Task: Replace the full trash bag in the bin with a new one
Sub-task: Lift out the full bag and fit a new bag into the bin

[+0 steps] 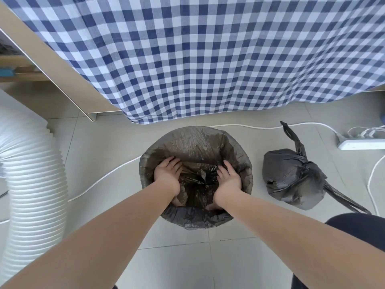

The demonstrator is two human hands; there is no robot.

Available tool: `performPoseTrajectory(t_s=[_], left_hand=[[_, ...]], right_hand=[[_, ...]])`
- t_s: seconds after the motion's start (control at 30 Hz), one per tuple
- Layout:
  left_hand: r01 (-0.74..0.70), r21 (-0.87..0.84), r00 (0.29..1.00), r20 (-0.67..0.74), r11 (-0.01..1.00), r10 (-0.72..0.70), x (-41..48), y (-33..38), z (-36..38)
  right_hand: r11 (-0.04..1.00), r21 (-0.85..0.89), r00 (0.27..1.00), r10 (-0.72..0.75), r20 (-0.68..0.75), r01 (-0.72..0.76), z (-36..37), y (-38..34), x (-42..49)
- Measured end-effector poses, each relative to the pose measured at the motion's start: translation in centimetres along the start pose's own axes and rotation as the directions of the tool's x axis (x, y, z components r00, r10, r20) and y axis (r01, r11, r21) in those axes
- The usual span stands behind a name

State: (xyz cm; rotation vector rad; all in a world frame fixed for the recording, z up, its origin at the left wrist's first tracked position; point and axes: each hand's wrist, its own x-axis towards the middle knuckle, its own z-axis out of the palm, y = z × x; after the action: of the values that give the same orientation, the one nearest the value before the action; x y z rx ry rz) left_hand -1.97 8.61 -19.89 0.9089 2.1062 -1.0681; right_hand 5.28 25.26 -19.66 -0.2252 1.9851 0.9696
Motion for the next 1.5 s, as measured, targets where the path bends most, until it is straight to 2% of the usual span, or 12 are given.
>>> performPoseTrajectory(t_s=[0.2,0.33,0.43,0.57,0.63,0.7,0.83,0.93,1.23,1.37,1.43,1.5], left_hand=[[-0.024,0.087,1.000,0.001,0.996,0.024,1.0,-0.5,0.7],[0.004,-0.082,0.999,-0.033,0.997,-0.006,0.2,0.2,0.6],[-0.038,-0.249,0.998,-0.052,0.968,0.026,-0.9,0.4,-0.4],[-0.141,-0.342,0.987,-0.127,0.929,0.104,-2.6,0.4,-2.2],[-0.179,-0.359,0.972,-0.209,0.916,0.108,-2.7,0.7,-2.6],[-0.181,-0.359,0.960,-0.265,0.916,0.086,-2.2,0.8,-2.3],[0.005,-0.142,0.999,-0.041,0.990,-0.011,-1.0,0.1,-0.1],[0.001,0.010,0.996,0.091,1.000,-0.002,-0.5,0.4,0.6],[-0.045,-0.133,0.982,0.178,0.990,0.068,-1.1,1.2,0.2],[-0.079,-0.223,0.992,0.074,0.972,0.098,-2.0,1.1,-0.6],[-0.158,-0.293,0.986,-0.095,0.943,0.136,-3.8,0.5,-1.6],[-0.237,-0.389,0.936,-0.337,0.890,0.102,-5.8,-0.8,-2.4]], right_hand=[[1.000,-0.006,1.000,-0.021,0.023,0.021,-0.5,0.3,-0.8],[0.996,0.090,0.999,-0.023,-0.030,0.026,-0.9,0.2,-1.0],[0.964,0.260,0.995,-0.021,-0.103,0.047,-1.9,0.4,-1.6],[0.905,0.403,0.963,-0.023,-0.270,0.135,-3.5,0.7,-3.0],[0.897,0.410,0.947,-0.026,-0.321,0.164,-3.8,0.5,-3.1],[0.938,0.314,0.951,-0.045,-0.307,0.145,-3.6,0.4,-2.9],[0.960,0.238,0.987,-0.122,-0.104,0.144,-1.3,0.1,-0.9],[0.960,0.189,0.978,-0.207,-0.020,0.207,-0.6,-0.4,0.6],[0.888,0.335,0.949,-0.305,-0.080,0.314,-1.6,0.0,-0.4],[0.834,0.430,0.938,-0.315,-0.143,0.346,-3.4,1.2,-1.6],[0.762,0.492,0.901,-0.293,-0.319,0.422,-4.3,3.0,-2.8],[0.672,0.558,0.844,-0.197,-0.499,0.487,-4.8,5.7,-4.0]])
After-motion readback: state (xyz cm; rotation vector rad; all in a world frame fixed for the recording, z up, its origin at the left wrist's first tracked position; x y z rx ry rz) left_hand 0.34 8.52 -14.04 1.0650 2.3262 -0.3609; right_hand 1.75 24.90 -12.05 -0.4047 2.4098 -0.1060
